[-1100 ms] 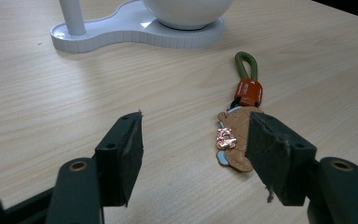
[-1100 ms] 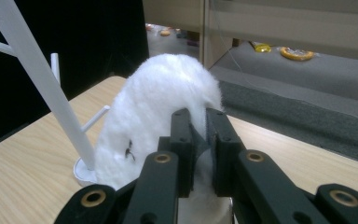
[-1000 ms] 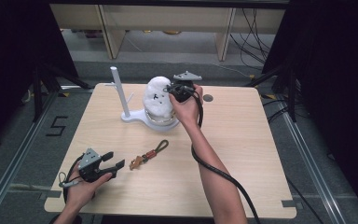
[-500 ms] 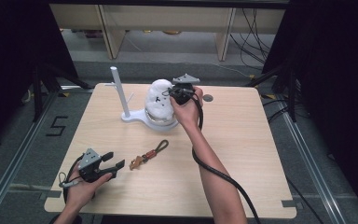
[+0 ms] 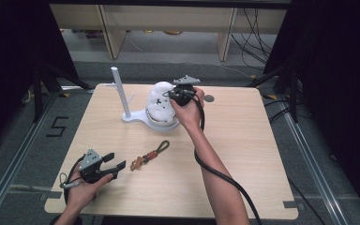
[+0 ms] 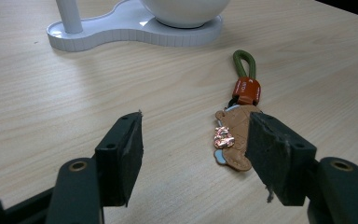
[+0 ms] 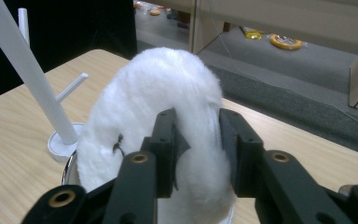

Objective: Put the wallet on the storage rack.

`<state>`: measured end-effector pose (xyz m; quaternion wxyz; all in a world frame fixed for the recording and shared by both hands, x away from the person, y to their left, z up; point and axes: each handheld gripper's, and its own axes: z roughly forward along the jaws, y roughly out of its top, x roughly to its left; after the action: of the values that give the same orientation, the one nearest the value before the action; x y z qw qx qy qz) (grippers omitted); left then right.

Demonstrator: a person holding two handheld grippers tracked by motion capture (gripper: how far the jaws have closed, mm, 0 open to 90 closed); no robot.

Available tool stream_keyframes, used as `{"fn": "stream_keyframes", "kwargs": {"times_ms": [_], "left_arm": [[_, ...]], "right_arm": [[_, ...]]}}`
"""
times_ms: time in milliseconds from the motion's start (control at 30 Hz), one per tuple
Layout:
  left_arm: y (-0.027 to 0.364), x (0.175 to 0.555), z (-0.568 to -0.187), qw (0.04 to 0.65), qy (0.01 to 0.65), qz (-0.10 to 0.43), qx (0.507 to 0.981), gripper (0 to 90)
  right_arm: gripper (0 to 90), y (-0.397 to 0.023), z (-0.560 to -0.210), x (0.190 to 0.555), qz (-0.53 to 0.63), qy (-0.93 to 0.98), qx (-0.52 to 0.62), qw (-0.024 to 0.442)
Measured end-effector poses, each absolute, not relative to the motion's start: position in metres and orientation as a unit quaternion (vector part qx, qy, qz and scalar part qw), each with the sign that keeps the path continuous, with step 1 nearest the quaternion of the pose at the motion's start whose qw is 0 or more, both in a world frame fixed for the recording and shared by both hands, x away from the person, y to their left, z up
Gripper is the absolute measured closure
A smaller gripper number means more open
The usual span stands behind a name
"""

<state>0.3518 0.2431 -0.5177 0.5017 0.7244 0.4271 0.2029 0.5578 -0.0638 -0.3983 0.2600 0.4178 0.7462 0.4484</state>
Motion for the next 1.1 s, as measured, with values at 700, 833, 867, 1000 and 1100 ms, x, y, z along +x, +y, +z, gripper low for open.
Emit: {"fn": "stream_keyframes", "kwargs": {"times_ms": [700, 833, 867, 1000, 1100], "left_arm": [[0.242, 0.351, -0.517, 0.499, 0.428, 0.204, 0.725, 35.9], [0.241, 0.351, -0.514, 0.502, 0.424, 0.206, 0.725, 35.8], [0.241, 0.351, -0.513, 0.501, 0.423, 0.207, 0.726, 35.7], [0.239, 0.353, -0.511, 0.505, 0.417, 0.205, 0.727, 35.1], [0.238, 0.354, -0.509, 0.503, 0.415, 0.207, 0.729, 34.2]], "right_arm": [[48.4, -0.07, -0.388, 0.552, 0.46, 0.735, 0.429, 0.253], [48.0, -0.076, -0.384, 0.547, 0.463, 0.735, 0.426, 0.253], [48.0, -0.078, -0.382, 0.545, 0.464, 0.735, 0.427, 0.249], [48.9, -0.088, -0.379, 0.537, 0.471, 0.733, 0.43, 0.236], [48.7, -0.097, -0.38, 0.531, 0.467, 0.737, 0.43, 0.23]]}}
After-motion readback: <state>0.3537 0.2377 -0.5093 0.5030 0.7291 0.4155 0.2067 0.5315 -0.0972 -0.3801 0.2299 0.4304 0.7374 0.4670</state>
